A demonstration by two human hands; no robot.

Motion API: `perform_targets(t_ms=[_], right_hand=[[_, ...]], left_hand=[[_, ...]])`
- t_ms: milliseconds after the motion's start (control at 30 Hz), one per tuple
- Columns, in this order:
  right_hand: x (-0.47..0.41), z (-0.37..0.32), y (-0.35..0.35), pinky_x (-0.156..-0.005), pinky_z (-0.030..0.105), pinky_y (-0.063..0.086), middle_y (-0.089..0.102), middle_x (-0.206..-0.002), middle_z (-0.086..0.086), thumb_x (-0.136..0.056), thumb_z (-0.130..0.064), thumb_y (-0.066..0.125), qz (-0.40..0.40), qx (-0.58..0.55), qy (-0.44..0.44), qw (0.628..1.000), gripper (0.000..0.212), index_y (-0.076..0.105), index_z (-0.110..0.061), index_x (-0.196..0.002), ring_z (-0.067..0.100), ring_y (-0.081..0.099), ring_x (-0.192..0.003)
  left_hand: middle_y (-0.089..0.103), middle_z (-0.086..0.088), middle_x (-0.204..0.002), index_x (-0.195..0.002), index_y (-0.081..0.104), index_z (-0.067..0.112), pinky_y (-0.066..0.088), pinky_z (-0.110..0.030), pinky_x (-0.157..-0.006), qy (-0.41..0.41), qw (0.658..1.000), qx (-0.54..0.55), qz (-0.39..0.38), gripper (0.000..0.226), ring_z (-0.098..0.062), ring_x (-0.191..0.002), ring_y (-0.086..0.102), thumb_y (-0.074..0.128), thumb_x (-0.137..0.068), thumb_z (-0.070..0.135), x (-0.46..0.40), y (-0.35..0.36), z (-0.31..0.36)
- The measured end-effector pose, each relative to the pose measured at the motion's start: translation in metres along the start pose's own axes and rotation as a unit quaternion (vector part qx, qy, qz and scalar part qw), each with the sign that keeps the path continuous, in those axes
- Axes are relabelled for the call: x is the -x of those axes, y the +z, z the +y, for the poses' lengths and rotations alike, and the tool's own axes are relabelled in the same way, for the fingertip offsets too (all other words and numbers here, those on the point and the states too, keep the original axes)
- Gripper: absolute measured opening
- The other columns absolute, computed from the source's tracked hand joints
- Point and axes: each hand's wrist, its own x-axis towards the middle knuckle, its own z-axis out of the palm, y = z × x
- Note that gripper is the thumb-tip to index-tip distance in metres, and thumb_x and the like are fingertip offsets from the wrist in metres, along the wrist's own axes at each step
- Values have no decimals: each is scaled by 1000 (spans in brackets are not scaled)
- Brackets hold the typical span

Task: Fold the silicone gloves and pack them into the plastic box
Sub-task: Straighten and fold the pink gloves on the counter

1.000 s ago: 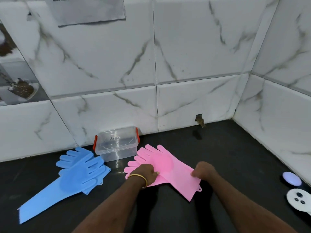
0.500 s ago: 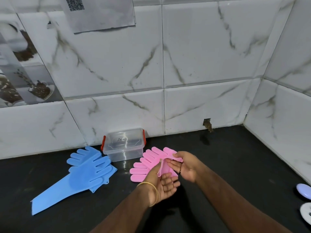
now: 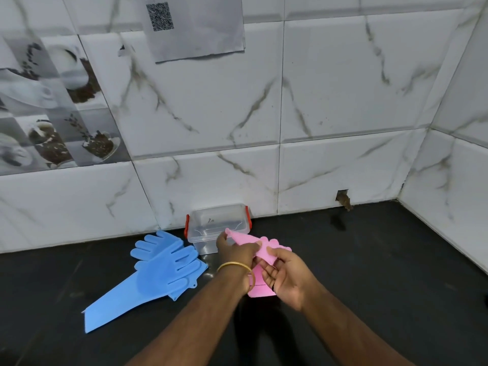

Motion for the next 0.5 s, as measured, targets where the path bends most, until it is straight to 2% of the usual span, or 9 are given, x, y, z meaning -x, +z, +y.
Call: perform_targets(t_ms=[67, 133, 200, 233, 300, 367, 433, 467, 500], right_hand=[[4, 14, 10, -77, 33, 50, 72, -97, 9, -93, -12, 56, -25, -19, -28, 999, 12, 67, -8, -97, 22, 68, -91], [6, 32, 19, -81, 35, 51, 69, -113, 11, -96, -9, 49, -64, -17, -74, 995, 16, 64, -9, -102, 24, 68, -98], [8, 48, 30, -85, 38, 52, 67, -122, 11, -95, -3, 49, -100, 58, -121, 986, 29, 60, -12, -121, 24, 66, -106], [6, 55, 38, -86, 36, 53, 67, -122, 9, -93, 0, 54, -106, 135, -140, 975, 37, 58, -15, -126, 23, 66, -108], [4, 63, 61, -77, 19, 54, 71, -113, 1, -89, -1, 61, -98, 313, -167, 930, 43, 59, -19, -128, 13, 69, -101], [1, 66, 82, -56, 2, 44, 67, -87, -15, -91, -6, 63, -61, 434, -184, 880, 39, 59, -14, -128, -1, 64, -77], [-8, 67, 94, -43, 0, 37, 58, -71, -24, -92, -4, 60, -38, 451, -209, 867, 39, 54, -1, -130, -10, 58, -56], [-13, 66, 97, -44, 2, 40, 62, -75, -20, -92, -4, 59, -35, 443, -220, 869, 42, 50, 1, -133, -11, 58, -54], [-14, 64, 102, -49, 7, 45, 68, -88, -8, -93, -9, 59, -32, 432, -217, 875, 45, 48, -1, -136, -9, 60, -61]], left_hand=[[63, -20, -116, -139, 29, 44, 60, -41, -74, 71, 994, -83, -4, 92, -34, -94, 66, 67, -74, -10, -2, -8, 18], [63, -17, -116, -132, 34, 52, 59, -42, -78, 163, 974, -153, -29, 85, -35, -98, 65, 59, -77, -9, 0, -12, 37], [64, -8, -120, -122, 55, 43, 56, -45, -89, 241, 942, -225, -69, 66, -29, -107, 63, 52, -81, -8, 3, -13, 55], [66, -3, -120, -115, 65, 34, 54, -42, -94, 259, 924, -265, -91, 56, -24, -110, 62, 51, -82, -9, 5, -15, 63], [70, -2, -117, -107, 75, 19, 50, -33, -100, 262, 900, -327, -122, 41, -20, -111, 63, 55, -83, -8, 7, -18, 77], [70, -7, -119, -111, 73, 10, 46, -32, -104, 260, 893, -346, -123, 33, -22, -113, 63, 62, -84, -4, 11, -22, 88], [69, -9, -121, -113, 72, 8, 46, -33, -105, 264, 897, -333, -120, 32, -23, -112, 63, 67, -83, 0, 16, -30, 98], [69, -10, -120, -114, 71, 8, 48, -34, -103, 267, 900, -323, -122, 33, -24, -110, 64, 68, -82, 1, 19, -34, 102], [70, -11, -118, -114, 71, 8, 49, -35, -102, 268, 903, -311, -125, 34, -24, -108, 65, 70, -81, 1, 21, -38, 105]])
